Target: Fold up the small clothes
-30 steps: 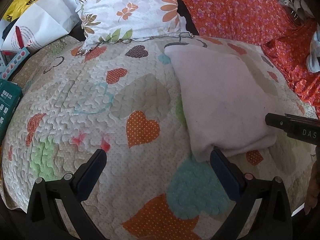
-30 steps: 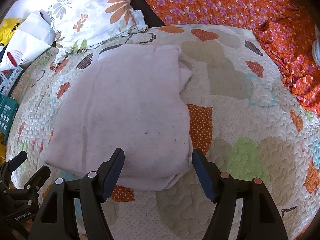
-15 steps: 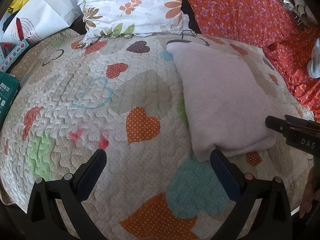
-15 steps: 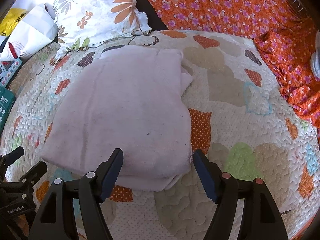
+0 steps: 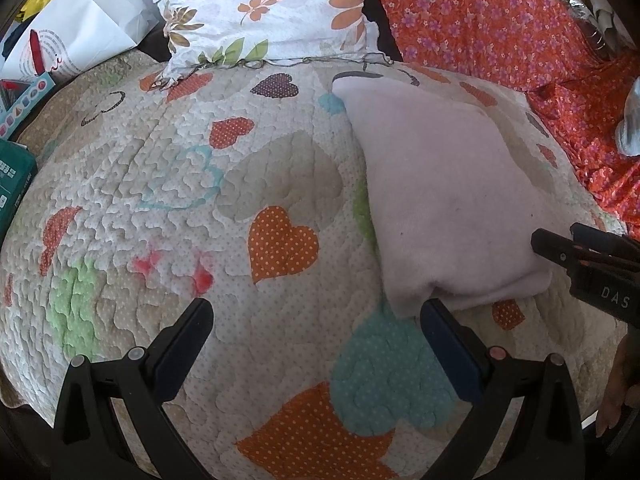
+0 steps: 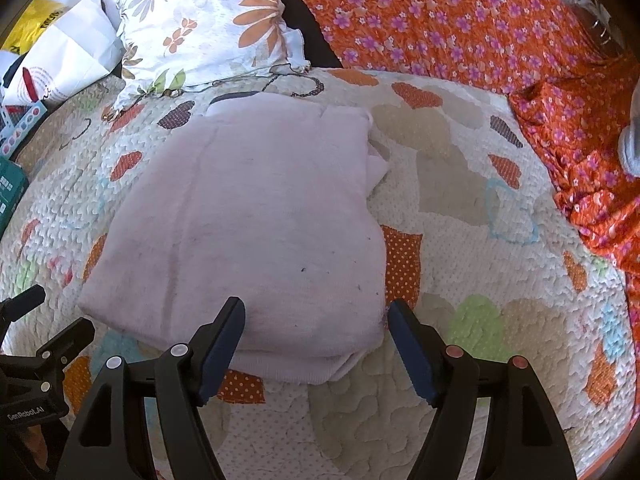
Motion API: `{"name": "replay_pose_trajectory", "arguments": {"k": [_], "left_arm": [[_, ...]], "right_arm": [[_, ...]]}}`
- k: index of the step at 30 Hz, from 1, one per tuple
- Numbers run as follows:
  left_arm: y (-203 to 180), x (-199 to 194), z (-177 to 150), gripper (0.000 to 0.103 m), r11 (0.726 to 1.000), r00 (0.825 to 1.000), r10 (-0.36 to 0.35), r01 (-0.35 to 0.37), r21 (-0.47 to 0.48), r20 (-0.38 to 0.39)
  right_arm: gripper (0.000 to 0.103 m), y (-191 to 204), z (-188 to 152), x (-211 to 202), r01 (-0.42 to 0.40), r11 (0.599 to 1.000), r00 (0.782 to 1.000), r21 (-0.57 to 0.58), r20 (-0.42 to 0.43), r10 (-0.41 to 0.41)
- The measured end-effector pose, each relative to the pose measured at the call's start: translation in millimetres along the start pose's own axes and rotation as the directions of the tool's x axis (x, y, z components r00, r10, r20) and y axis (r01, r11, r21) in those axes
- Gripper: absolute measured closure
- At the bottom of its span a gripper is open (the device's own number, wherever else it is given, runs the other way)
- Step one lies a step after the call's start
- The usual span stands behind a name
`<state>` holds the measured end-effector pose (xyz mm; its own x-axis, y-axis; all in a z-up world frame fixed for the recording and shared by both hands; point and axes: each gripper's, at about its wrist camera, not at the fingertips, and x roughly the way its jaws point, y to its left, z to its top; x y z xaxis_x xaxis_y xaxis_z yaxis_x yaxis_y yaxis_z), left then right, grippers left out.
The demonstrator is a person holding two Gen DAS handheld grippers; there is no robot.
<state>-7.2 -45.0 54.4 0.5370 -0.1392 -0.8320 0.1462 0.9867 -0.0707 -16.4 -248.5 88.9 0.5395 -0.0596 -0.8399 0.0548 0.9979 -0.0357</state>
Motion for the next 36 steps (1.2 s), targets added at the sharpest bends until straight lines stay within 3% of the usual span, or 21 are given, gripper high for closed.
{"name": "replay_pose_trajectory", "arguments": {"k": [36], "left_arm": [[4.9,7.4,-1.8,0.000,1.000,1.000,0.013,-0.014,-0.020,-0.020]], "right_arm": [[0.021,8.8,-3.0,-4.9,0.032,0.998,0.999,-0.046,0.030,-0.030]]}}
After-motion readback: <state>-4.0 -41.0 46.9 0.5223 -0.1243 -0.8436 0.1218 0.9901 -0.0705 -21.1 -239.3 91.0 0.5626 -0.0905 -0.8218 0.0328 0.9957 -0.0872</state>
